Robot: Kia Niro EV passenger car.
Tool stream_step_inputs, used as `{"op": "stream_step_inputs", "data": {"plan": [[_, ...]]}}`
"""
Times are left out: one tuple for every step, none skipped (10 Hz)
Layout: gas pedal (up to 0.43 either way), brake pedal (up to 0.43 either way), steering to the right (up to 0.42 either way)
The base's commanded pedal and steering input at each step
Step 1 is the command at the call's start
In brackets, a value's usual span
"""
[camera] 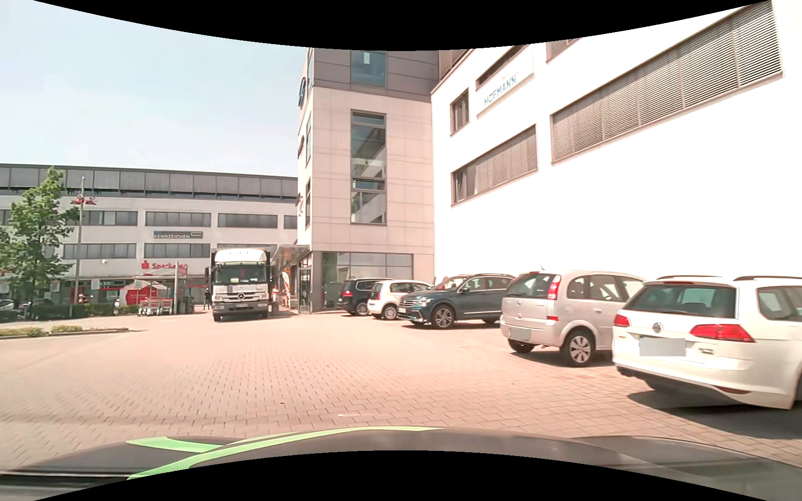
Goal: Follow the waypoints while adhering to traffic rules and regulations
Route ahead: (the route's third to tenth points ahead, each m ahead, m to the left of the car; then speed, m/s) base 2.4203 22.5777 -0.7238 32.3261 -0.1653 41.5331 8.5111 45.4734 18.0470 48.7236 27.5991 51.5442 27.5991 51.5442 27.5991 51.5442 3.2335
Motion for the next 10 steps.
{"op": "stream_step_inputs", "data": {"plan": [[0.039,0.0,-0.442],[0.039,0.0,-0.442],[0.047,0.0,-0.442],[0.059,0.0,-0.442],[0.059,0.0,-0.444],[0.059,0.0,-0.453],[0.059,0.0,-0.464],[0.059,0.0,-0.475],[0.059,0.0,-0.491],[0.059,0.0,-0.51]]}}
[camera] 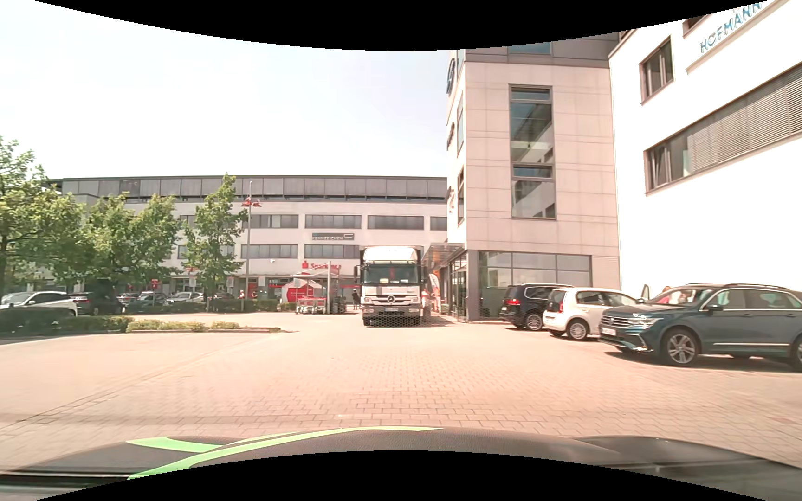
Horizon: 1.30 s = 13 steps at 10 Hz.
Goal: Follow the waypoints while adhering to traffic rules and regulations
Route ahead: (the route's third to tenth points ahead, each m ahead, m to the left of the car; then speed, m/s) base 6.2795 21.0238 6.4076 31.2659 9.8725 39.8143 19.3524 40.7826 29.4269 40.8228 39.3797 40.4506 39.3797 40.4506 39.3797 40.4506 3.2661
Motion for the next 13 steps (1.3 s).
{"op": "stream_step_inputs", "data": {"plan": [[0.059,0.0,-0.529],[0.059,0.0,-0.541],[0.047,0.0,-0.558],[0.047,0.0,-0.573],[0.047,0.0,-0.576],[0.047,0.0,-0.576],[0.047,0.0,-0.576],[0.047,0.0,-0.576],[0.047,0.0,-0.573],[0.028,0.0,-0.56],[0.0,0.0,-0.542],[0.0,0.0,-0.503],[0.0,0.0,-0.46]]}}
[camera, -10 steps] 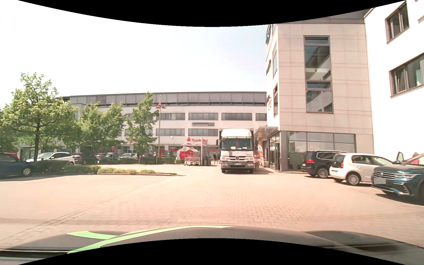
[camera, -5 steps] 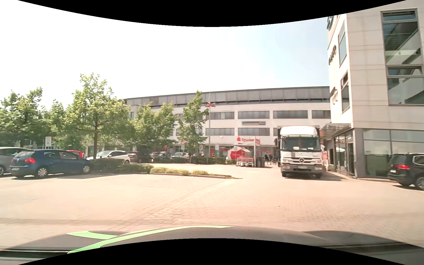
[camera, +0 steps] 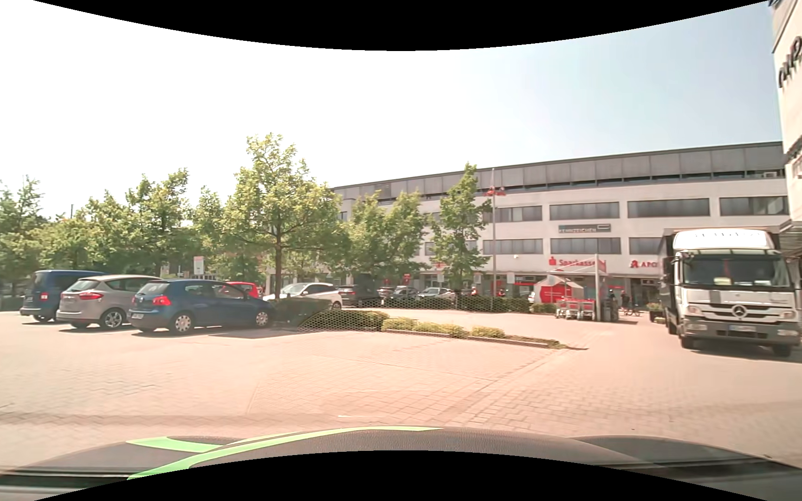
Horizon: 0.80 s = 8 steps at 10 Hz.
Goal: Follow the waypoints while adhering to traffic rules and regulations
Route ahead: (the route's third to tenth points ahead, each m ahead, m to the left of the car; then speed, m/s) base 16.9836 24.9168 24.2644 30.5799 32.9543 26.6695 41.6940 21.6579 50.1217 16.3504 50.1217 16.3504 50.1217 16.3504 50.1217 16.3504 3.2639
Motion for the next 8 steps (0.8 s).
{"op": "stream_step_inputs", "data": {"plan": [[0.0,0.0,-0.419],[0.0,0.0,-0.389],[0.0,0.0,-0.363],[0.02,0.0,-0.346],[0.039,0.0,-0.339],[0.039,0.0,-0.338],[0.039,0.0,-0.34],[0.039,0.0,-0.344]]}}
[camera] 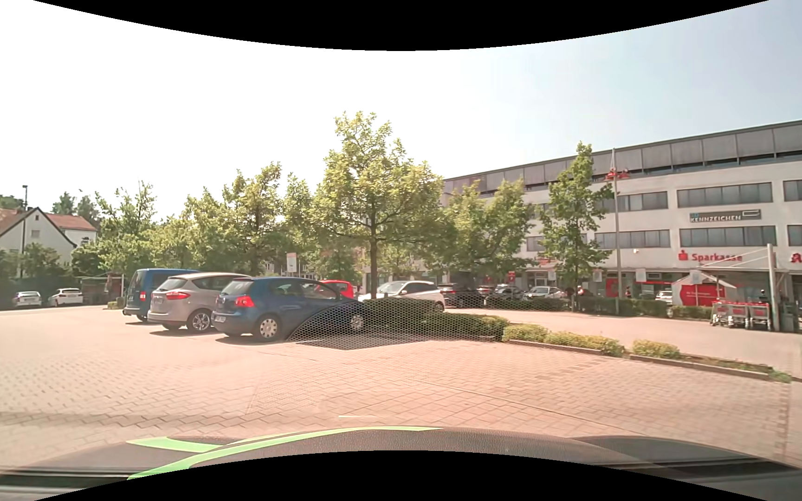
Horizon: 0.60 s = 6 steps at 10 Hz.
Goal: Follow the waypoints while adhering to traffic rules and regulations
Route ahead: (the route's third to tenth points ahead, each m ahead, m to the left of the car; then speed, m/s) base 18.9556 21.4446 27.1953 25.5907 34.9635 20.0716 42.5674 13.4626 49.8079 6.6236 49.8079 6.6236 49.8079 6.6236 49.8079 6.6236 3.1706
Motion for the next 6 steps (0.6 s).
{"op": "stream_step_inputs", "data": {"plan": [[0.039,0.0,-0.352],[0.02,0.0,-0.358],[0.0,0.0,-0.368],[0.0,0.0,-0.386],[0.0,0.0,-0.398],[0.0,0.0,-0.404]]}}
